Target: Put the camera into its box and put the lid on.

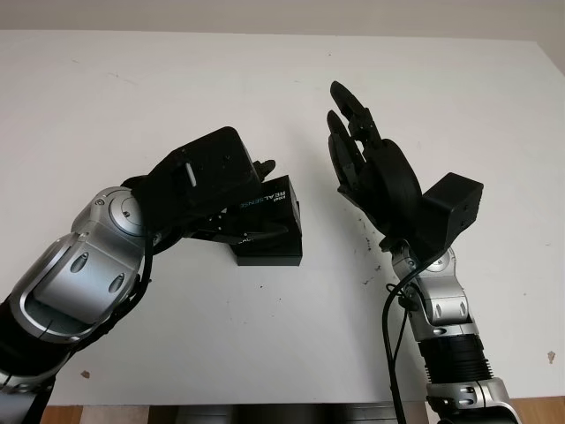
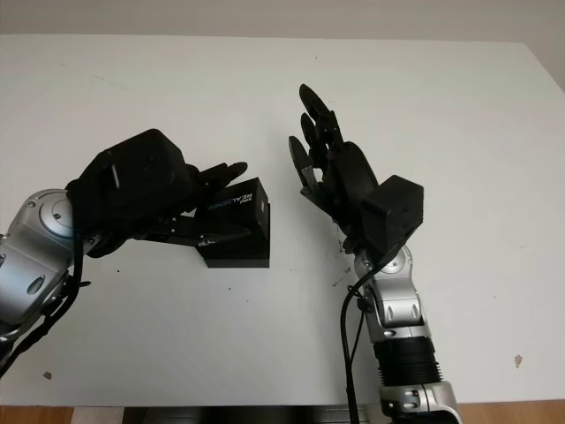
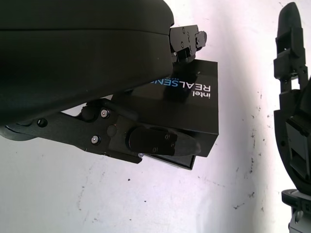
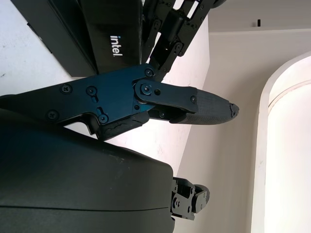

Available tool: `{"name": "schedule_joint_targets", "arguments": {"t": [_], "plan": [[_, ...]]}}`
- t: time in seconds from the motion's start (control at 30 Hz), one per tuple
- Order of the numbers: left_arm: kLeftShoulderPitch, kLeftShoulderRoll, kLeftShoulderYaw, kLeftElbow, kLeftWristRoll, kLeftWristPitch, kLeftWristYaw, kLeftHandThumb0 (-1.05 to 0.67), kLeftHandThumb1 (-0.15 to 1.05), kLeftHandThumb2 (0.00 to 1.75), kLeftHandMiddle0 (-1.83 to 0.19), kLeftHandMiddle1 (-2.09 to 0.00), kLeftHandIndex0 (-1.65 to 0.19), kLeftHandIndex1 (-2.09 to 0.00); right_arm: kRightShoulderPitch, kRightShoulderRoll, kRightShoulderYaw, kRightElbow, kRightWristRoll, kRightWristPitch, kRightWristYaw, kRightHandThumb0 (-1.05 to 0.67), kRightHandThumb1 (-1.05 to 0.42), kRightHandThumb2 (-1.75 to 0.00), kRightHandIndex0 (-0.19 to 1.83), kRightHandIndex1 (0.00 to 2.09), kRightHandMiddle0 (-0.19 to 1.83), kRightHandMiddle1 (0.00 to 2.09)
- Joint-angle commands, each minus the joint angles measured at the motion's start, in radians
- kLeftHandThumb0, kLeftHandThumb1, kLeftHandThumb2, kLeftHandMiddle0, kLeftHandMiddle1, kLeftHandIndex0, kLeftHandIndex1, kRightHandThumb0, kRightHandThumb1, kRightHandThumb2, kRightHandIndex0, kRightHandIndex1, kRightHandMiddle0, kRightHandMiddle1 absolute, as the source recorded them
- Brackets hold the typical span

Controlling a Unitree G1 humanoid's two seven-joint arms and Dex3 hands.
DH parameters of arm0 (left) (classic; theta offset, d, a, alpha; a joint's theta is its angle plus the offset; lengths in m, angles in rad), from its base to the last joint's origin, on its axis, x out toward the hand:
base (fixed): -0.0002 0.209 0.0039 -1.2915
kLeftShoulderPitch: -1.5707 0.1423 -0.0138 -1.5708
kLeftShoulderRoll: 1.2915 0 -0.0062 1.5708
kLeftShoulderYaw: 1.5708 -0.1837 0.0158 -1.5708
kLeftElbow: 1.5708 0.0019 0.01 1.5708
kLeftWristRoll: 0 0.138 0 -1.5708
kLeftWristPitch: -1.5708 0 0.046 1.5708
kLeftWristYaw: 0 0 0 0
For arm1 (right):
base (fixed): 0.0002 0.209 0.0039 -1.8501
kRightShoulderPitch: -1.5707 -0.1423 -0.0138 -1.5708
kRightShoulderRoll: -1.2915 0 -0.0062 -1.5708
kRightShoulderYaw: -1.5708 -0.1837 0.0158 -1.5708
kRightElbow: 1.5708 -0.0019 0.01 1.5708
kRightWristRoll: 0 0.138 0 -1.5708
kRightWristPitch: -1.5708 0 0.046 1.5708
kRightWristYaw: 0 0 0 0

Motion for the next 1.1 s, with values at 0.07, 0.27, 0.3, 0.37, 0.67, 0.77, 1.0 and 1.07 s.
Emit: {"name": "schedule_joint_targets", "arguments": {"t": [0.07,0.27,0.3,0.37,0.67,0.77,1.0,1.07], "plan": [[0.017,0.01,-0.023,-0.049,-0.031,-0.013,-0.021,-0.47,1.05,0.25,0.02,-0.11,0.06,-0.11,0.0,0.006,0.001,-0.013,0.003,0.004,0.0,-0.64,-1.05,-0.54,-0.04,0.06,-0.18,0.36],[0.023,0.023,-0.009,-0.068,-0.053,-0.008,-0.025,-0.46,1.05,0.24,-0.05,-0.15,0.03,-0.13,-0.004,0.008,0.0,-0.001,0.001,-0.01,0.003,-0.64,-1.05,-0.54,-0.04,0.06,-0.18,0.37],[0.024,0.024,-0.007,-0.07,-0.057,-0.007,-0.025,-0.46,1.05,0.24,-0.05,-0.16,0.02,-0.13,-0.004,0.008,0.0,0.0,0.002,-0.01,0.004,-0.63,-1.05,-0.54,-0.04,0.06,-0.19,0.37],[0.028,0.023,-0.001,-0.073,-0.066,-0.006,-0.022,-0.45,1.05,0.24,-0.1,-0.19,0.0,-0.15,-0.006,0.011,-0.001,0.001,0.004,-0.008,0.004,-0.63,-1.05,-0.54,-0.04,0.06,-0.18,0.38],[0.028,0.041,-0.003,-0.083,-0.084,0.004,-0.026,-0.45,1.05,0.25,0.1,-0.19,0.17,-0.14,-0.007,0.017,0.004,0.002,-0.012,-0.01,-0.008,-0.62,-1.05,-0.55,-0.03,0.06,-0.19,0.38],[0.034,0.033,0.008,-0.078,-0.096,0.008,-0.023,-0.43,1.05,0.25,0.02,-0.16,0.16,-0.08,-0.008,0.017,0.003,0.003,-0.01,-0.007,-0.005,-0.62,-1.05,-0.54,-0.03,0.06,-0.19,0.38],[0.032,0.037,0.007,-0.067,-0.108,0.007,-0.021,-0.44,1.05,0.24,0.01,-0.13,0.16,-0.08,-0.012,0.017,0.005,0.017,-0.016,-0.022,-0.004,-0.62,-1.05,-0.54,-0.03,0.06,-0.19,0.38],[0.031,0.04,0.004,-0.068,-0.111,0.009,-0.022,-0.45,1.05,0.24,0.01,-0.13,0.16,-0.08,-0.011,0.017,0.006,0.017,-0.019,-0.024,-0.005,-0.62,-1.05,-0.55,-0.03,0.06,-0.19,0.38]]}}
